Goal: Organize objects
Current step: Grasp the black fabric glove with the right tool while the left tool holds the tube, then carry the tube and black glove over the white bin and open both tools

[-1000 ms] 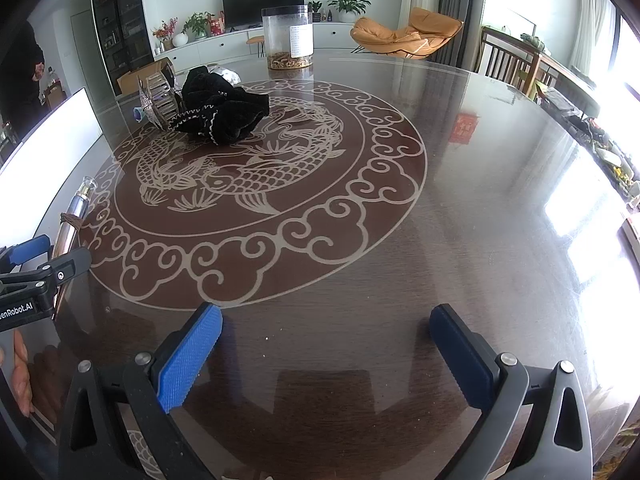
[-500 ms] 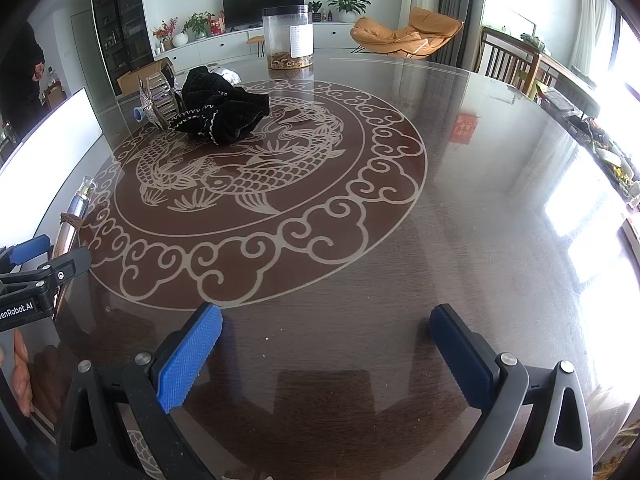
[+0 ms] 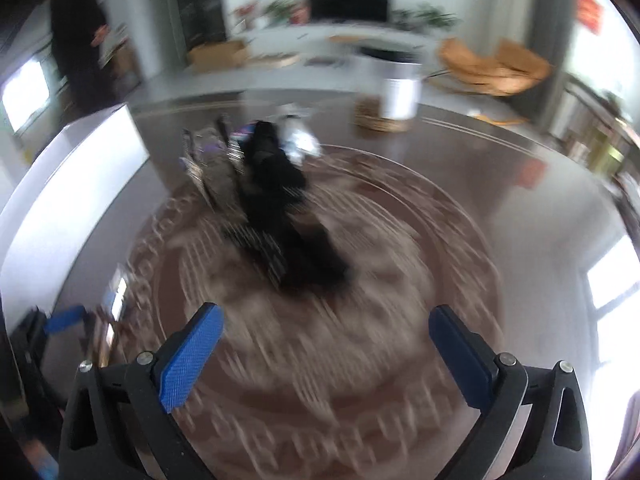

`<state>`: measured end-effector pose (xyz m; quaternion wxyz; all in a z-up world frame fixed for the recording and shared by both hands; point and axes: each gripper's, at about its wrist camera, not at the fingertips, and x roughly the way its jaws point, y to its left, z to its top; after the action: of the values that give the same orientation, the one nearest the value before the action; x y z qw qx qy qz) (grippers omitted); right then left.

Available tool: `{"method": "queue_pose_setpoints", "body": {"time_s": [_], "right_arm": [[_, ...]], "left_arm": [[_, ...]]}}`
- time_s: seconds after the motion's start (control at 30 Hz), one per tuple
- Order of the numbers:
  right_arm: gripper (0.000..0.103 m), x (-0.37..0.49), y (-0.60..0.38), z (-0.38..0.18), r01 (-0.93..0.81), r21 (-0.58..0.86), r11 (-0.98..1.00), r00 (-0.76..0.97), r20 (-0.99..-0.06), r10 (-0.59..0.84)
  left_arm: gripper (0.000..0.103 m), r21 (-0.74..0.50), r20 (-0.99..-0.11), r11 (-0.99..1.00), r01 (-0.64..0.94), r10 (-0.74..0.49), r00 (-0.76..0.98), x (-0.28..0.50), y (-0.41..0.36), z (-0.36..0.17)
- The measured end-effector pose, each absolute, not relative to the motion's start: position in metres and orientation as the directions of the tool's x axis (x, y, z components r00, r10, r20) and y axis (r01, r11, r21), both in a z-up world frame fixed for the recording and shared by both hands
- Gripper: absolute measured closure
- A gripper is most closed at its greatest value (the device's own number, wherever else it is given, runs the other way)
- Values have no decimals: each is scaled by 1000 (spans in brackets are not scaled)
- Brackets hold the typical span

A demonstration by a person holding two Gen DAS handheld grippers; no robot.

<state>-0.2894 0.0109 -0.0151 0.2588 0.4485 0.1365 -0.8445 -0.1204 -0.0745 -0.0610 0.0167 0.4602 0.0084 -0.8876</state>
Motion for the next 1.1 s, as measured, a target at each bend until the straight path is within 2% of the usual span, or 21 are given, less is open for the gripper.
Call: {"method": "queue_pose_setpoints", "body": {"time_s": [0.17, 0.2, 0.23, 0.27, 0.43, 0.7, 0.8, 0.87, 0.93, 1.1], "right_arm": [[2, -313, -44, -35, 645, -113, -756, -446, -859, -252], [19, -315, -48, -42, 649, -120, -751, -434, -869, -236], [53, -315, -50, -49, 652, -117, -749, -415, -882, -224], [61, -316, -51, -54, 647, -106, -755, -395, -894, -213], [61, -275, -14, -57, 547, -13, -837, -418, -871, -259], [58, -153, 69, -60, 295, 11, -956, -578, -794, -188], [46, -143, 76, -63, 275, 21, -961, -594, -782, -187], [34, -150, 74, -56, 281, 16, -959, -600, -778, -189], [16, -150, 70, -61, 296, -6, -955, -581, -795, -175], [4, -154, 70, -66, 268, -7, -963, -570, -807, -153]], "left_arm": [[0, 0, -817, -999, 37, -22, -576, -121, -74, -61], [0, 0, -817, -999, 38, -22, -576, -120, -74, -61], [0, 0, -817, -999, 38, -22, -576, -121, -74, -61], [0, 0, -817, -999, 38, -22, -576, -121, -74, -61], [0, 0, -817, -999, 38, -22, -576, -121, -74, -61], [0, 2, -817, -999, 38, -24, -576, -121, -74, -61], [0, 2, -817, -999, 39, -24, -576, -121, -73, -62], [0, 2, -817, -999, 39, -24, -576, -121, -74, -61], [0, 2, -817, -999, 39, -24, -576, -121, -73, -61], [0, 2, -817, -999, 39, -24, -576, -121, -74, -61]]}}
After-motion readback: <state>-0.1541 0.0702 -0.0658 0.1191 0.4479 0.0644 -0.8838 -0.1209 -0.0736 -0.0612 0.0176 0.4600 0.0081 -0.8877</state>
